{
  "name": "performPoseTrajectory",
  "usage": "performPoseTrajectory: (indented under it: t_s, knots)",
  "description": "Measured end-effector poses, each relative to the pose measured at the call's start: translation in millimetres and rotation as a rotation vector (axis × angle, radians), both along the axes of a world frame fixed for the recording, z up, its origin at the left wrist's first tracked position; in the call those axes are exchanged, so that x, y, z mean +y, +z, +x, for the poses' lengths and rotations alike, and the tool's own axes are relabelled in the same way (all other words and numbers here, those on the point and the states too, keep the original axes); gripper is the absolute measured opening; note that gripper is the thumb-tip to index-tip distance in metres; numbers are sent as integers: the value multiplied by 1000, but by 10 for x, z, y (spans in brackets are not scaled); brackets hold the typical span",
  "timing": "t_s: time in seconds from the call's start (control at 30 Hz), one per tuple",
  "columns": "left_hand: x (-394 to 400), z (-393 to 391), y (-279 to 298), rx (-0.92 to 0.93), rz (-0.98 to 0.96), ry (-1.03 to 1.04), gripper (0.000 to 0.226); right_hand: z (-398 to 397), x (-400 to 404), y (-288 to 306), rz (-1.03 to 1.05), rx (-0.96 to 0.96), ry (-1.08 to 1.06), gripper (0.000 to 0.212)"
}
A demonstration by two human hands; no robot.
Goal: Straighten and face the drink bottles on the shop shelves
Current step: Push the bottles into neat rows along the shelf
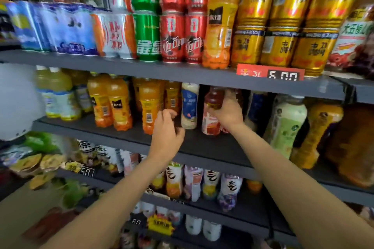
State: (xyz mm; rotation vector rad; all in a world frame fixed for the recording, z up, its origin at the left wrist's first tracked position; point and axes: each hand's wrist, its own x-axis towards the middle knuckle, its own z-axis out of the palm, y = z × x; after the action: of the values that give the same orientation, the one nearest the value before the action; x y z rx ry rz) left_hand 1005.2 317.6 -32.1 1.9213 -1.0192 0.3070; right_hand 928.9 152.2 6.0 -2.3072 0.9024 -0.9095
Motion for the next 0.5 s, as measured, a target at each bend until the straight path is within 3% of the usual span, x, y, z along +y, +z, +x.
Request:
performPoseTrajectory:
  t_s: [0.17,0.3,0.4,0.5]
  knots:
    - [105,192,30,14,3,-89,31,294,-178,13,34,52,-86,56]
    - [18,232,-10,64,47,-143,35,317,-131,2,-42,153,-162,72]
    - [-64,207,-54,145,164,-195,48,213,119,-9,-102,190,-163,79]
    - [-133,84,-64,272,288,-288,73,3,419,-45,-151,178,-62,72]
